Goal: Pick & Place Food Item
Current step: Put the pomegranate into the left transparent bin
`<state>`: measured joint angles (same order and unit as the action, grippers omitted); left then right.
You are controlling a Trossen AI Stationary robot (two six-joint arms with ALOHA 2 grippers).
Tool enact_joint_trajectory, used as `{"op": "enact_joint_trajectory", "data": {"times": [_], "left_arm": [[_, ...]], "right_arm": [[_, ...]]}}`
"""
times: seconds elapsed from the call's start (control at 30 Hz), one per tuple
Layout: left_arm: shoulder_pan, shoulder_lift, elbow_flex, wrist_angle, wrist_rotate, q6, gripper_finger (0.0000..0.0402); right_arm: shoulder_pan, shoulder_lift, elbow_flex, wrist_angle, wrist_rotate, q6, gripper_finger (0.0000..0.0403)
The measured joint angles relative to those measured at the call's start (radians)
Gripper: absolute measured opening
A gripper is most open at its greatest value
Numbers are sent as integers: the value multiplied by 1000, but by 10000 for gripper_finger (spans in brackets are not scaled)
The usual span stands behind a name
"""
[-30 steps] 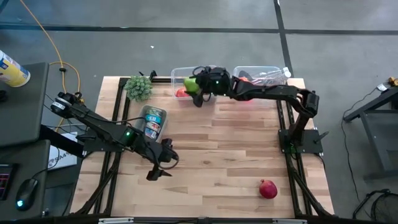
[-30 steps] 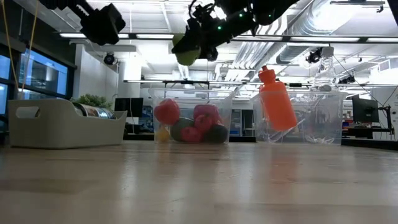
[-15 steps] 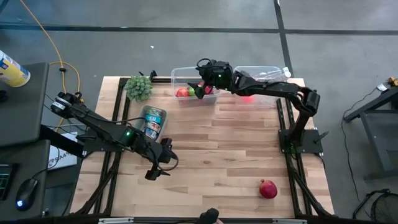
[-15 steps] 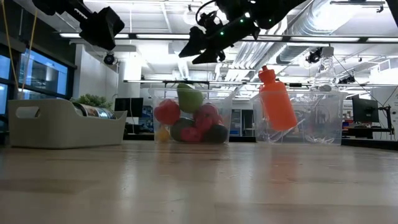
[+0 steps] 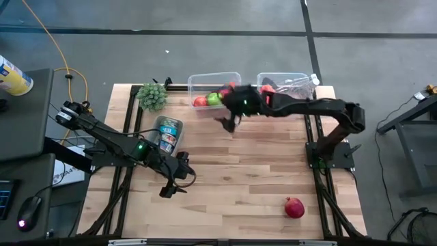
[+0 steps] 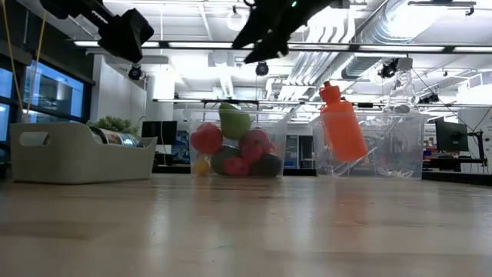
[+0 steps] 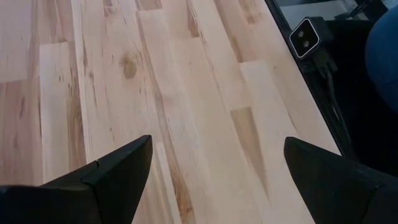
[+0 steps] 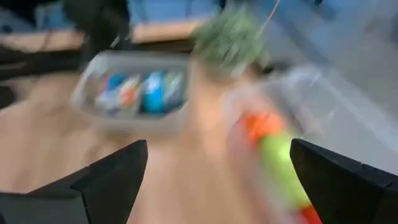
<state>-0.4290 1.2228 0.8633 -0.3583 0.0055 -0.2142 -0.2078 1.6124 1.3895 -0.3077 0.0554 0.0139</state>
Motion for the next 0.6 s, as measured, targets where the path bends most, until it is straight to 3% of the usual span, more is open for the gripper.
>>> {"op": "enact_joint_trajectory", "data": {"times": [0.13, 0.37, 0.6], "left_arm": [[0, 0, 0, 3, 0, 0, 353], [0, 0, 0, 7, 0, -1, 353], [0, 0, -1, 56, -2, -2, 353]], "right_arm": [[128, -49, 0, -200, 66, 108, 382], [395, -126, -2, -441, 445, 327, 382], [657, -192, 0, -642, 476, 678, 382]]}}
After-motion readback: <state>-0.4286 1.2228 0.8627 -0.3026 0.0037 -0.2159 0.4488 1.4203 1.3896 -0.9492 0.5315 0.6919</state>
